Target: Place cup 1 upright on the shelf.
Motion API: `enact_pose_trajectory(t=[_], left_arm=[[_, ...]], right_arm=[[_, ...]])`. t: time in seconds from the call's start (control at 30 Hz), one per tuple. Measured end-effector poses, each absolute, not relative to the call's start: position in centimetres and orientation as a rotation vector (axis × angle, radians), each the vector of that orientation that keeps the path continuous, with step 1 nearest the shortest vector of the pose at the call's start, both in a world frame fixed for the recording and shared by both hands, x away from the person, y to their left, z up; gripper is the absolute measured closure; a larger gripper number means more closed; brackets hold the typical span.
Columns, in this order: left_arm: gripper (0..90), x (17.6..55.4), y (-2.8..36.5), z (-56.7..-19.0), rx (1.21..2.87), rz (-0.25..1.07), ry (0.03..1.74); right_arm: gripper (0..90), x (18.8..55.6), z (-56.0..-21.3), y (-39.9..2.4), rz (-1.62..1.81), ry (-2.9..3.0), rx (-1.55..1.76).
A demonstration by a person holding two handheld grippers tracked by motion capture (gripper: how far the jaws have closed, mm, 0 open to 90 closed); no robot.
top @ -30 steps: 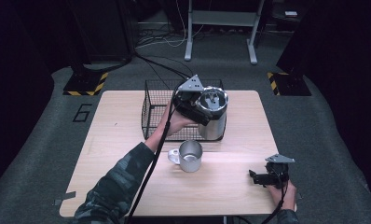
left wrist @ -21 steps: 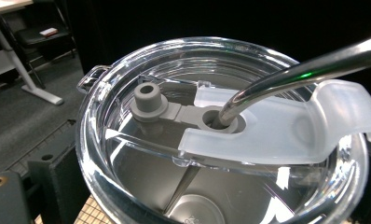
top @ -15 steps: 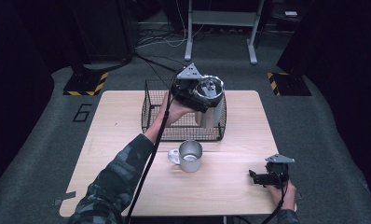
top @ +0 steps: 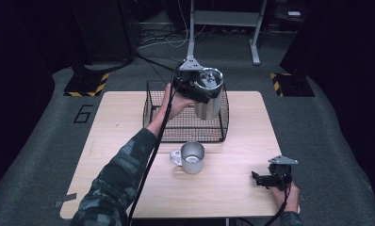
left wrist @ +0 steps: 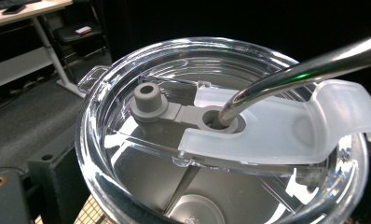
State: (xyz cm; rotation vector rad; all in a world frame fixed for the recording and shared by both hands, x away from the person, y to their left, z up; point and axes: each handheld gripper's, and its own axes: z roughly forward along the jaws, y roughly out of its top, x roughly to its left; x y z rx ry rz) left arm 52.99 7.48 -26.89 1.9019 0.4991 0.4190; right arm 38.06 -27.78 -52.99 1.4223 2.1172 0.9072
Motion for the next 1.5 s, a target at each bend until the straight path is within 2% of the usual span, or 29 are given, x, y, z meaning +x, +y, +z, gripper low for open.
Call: enact_pose_trajectory(t=[0.57,1.5], left_arm=[[3.7,56.4,6.9,-29.0,1.923,0.464,0.599],[3.6,59.7,4.9,-34.6,1.999,0.365,0.732]], right_arm=[[0.0,38.1,-53.0,-27.8,0.907,2.118,1.422],[0.0,38.1,-53.0,-27.8,0.907,2.116,1.42]])
